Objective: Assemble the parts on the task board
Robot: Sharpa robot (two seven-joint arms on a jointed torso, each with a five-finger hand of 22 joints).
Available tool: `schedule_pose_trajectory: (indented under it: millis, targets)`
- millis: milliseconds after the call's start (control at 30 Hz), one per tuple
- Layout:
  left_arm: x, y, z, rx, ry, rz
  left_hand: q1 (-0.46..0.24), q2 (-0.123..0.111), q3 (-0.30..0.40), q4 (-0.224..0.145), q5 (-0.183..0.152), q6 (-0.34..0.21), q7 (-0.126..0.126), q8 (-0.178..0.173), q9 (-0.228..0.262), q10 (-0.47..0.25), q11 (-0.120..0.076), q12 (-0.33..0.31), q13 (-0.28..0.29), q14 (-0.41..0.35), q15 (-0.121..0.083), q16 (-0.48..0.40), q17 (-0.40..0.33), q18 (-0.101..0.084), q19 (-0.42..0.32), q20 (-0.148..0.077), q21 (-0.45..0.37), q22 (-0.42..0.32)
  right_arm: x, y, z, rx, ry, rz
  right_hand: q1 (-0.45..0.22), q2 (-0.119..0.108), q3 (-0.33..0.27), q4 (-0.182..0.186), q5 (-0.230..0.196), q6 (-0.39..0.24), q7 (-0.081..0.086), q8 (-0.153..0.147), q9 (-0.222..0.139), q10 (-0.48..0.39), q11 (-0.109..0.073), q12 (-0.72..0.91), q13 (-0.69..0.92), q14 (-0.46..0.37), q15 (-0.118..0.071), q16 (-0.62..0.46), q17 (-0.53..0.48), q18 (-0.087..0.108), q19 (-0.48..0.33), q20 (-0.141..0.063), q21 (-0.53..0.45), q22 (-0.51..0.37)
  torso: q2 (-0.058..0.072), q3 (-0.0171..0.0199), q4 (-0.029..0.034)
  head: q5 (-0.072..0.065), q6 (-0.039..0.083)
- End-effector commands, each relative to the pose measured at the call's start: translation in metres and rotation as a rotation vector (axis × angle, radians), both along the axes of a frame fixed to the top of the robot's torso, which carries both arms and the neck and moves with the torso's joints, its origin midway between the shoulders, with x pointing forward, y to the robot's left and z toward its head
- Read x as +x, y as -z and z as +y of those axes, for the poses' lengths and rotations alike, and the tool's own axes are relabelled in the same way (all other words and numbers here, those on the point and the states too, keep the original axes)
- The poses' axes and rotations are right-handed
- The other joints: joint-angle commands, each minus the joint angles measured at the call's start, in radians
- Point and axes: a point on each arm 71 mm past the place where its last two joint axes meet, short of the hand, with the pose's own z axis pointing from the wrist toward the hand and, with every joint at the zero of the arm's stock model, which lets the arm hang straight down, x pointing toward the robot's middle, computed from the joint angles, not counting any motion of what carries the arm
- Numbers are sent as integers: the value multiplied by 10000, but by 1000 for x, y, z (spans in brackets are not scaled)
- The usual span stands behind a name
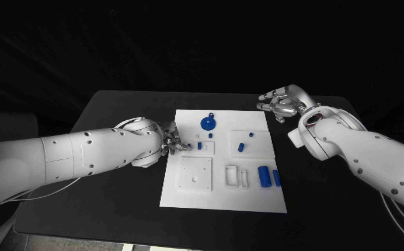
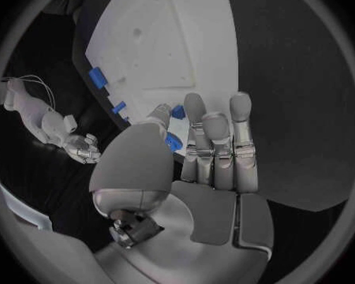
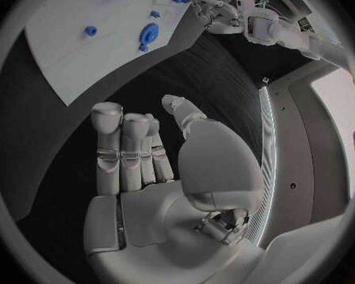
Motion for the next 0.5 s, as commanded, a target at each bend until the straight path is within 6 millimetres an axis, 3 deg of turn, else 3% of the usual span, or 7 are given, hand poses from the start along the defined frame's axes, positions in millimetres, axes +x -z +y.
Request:
schedule_pose_trajectory:
  millis: [33, 200, 367, 400, 500]
  targets:
    - [-1, 3, -6, -144, 161, -72, 46, 18, 18, 40, -31, 48, -13, -19, -19, 374, -91, 34, 5, 51, 2, 36, 7, 32, -25, -2, 34, 184, -1, 0, 0, 4, -44, -66, -103, 21, -17, 8, 33, -38, 4, 0, -14, -53, 13, -31, -9, -53, -20, -59, -13, 120, 273, 12, -40, 797, -3, 9, -11, -12, -6]
    - [-2, 3, -8, -275, 189, -123, 63, 69, -3, -100, -22, 123, -53, 96, 34, 385, -112, 56, 5, 72, -11, 49, 11, 27, -23, -13, 64, 180, -1, 0, 0, 2, -41, -60, -103, 21, -17, 8, 33, -38, 4, 0, -14, -53, 13, -31, -9, -53, -20, -59, -13, 120, 273, 12, -40, 797, -5, 16, -6, -20, -13]
    - [-2, 3, -10, -326, 210, -124, 79, 89, -28, -279, -30, 199, -151, 468, 351, 391, -162, 90, -5, 82, -45, 65, 20, 5, -26, -42, 114, 179, -1, 0, 0, -1, -41, -52, -103, 21, -17, 8, 33, -38, 4, 0, -14, -53, 13, -31, -9, -53, -20, -59, -13, 120, 273, 12, -40, 797, -8, 14, -9, -29, -11]
    - [-2, 3, -10, -331, 207, -126, 94, 101, -37, -354, -22, 106, -180, 653, 751, 396, -175, 138, 7, 100, -64, 97, 37, -5, -24, -53, 151, 184, -1, 1, 0, -3, -39, -49, -103, 21, -17, 8, 33, -38, 4, 0, -14, -53, 13, -31, -9, -53, -20, -59, -13, 120, 273, 12, -40, 797, -5, 16, -9, -29, -10]
    - [-3, 3, -10, -334, 197, -128, 128, 115, -48, -472, 8, -14, -225, 868, 1276, 390, -196, 192, 27, 107, -76, 141, 57, -11, -33, -66, 208, 188, -1, 1, 0, -6, -35, -43, -103, 21, -17, 8, 33, -38, 4, 0, -14, -53, 13, -31, -9, -53, -20, -59, -13, 120, 273, 12, -40, 797, -12, 18, -10, -30, -8]
